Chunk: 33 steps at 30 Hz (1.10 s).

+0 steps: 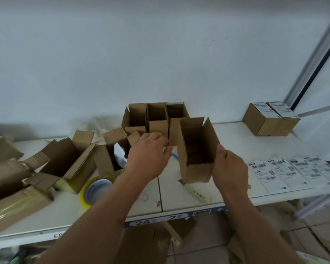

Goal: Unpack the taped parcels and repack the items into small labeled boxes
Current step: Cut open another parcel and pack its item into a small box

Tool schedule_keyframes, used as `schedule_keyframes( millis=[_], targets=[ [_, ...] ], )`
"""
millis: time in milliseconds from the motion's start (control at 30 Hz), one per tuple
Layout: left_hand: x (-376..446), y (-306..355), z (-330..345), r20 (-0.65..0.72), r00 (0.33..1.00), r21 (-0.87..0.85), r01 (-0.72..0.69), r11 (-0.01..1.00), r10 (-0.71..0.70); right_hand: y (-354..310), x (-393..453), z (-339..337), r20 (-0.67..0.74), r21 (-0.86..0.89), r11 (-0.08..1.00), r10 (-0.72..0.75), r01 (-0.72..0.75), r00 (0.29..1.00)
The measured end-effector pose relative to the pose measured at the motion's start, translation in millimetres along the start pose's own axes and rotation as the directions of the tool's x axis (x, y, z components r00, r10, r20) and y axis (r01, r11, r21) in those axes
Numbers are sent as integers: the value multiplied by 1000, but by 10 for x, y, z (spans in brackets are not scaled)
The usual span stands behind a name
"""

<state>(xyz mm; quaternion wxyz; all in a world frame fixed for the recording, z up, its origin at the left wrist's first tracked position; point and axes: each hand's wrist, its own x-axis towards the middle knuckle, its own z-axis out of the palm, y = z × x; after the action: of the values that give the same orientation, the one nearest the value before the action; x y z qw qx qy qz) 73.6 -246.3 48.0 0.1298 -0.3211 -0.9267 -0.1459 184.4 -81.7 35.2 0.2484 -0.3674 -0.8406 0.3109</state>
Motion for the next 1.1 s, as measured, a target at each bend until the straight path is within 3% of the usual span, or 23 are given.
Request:
schedule_keyframes(
  millis=[333,500,600,667,867,967,1100],
  targets=[
    [-304,-149,-78,117,961,-353,275,894,-249,4,-587,357,215,-169,983,109,-73,971],
    [-425,-152,32,287,941,-417,292,861,-181,-78,-748,336,325,54,997,38,-58,945],
    [-499,-194,134,357,918,-384,314,868,-174,-125,-727,380,387,-166,986,73,-8,919],
    [-545,-216,166,350,920,-384,313,869,-176,-144,-667,411,412,-215,977,91,0,906],
    [-648,-279,198,341,919,-558,367,744,-197,-141,-443,359,480,-128,988,142,-91,866],
    [-661,-321,196,408,893,-629,425,651,-189,-86,-377,286,471,-62,967,247,-247,847],
    [-671,-262,260,464,867,-593,457,663,-182,117,-371,247,482,57,962,209,-268,851]
  ],
)
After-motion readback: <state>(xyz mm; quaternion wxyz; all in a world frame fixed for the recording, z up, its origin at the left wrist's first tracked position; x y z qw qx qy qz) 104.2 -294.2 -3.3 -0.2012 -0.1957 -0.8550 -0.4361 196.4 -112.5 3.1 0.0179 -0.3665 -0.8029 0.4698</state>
